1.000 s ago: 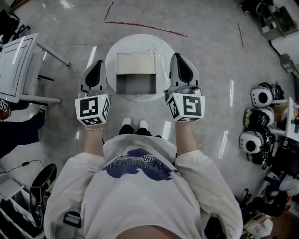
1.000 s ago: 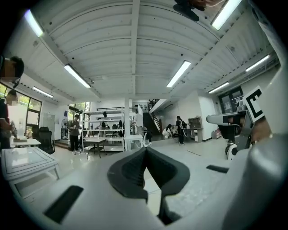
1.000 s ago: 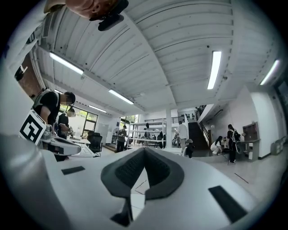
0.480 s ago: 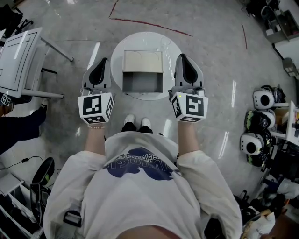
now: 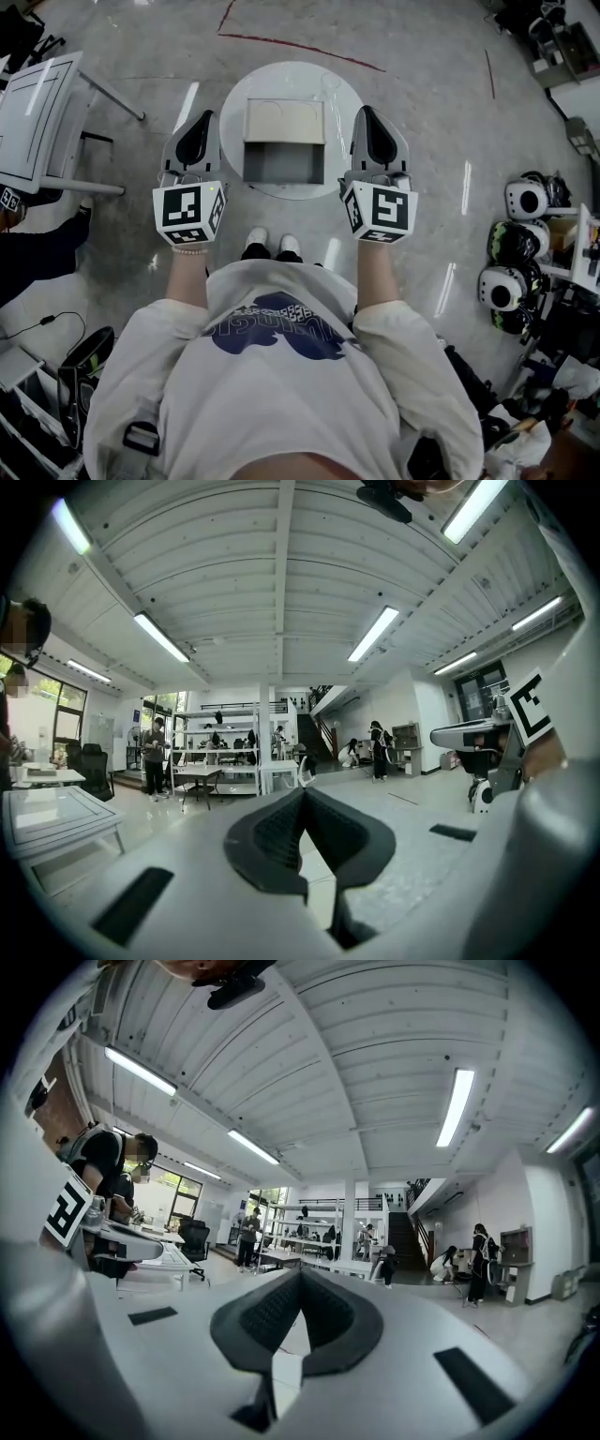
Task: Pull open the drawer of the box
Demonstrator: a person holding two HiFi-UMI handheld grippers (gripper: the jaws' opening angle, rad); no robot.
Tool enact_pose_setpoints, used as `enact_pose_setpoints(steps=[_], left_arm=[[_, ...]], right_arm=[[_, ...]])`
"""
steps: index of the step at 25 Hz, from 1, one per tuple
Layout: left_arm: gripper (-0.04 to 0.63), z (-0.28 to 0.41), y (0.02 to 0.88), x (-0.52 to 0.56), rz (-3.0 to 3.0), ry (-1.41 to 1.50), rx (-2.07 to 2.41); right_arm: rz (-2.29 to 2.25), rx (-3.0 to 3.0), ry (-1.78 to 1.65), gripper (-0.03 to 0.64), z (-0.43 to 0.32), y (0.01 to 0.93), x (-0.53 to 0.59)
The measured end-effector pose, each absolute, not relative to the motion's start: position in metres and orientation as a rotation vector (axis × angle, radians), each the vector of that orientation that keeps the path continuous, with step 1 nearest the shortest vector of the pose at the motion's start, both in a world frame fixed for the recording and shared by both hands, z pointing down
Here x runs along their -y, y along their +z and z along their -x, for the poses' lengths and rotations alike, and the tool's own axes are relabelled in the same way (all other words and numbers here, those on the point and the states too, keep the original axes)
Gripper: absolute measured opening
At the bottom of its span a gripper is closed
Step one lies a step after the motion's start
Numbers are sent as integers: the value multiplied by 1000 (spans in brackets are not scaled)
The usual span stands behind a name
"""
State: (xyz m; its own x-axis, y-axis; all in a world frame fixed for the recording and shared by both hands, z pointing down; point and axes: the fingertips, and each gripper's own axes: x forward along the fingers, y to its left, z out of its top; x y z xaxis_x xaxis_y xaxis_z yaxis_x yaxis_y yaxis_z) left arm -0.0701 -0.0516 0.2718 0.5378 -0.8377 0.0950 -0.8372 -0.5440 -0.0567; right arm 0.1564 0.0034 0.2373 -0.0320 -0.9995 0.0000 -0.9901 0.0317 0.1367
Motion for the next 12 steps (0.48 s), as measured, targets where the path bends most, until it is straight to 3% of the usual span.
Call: enact_pose_setpoints(steps=[12], left_arm=[[8, 73, 269, 54, 2744, -172, -1531]], right_arm=[[-2088, 2183, -182, -3, -158, 235, -2]])
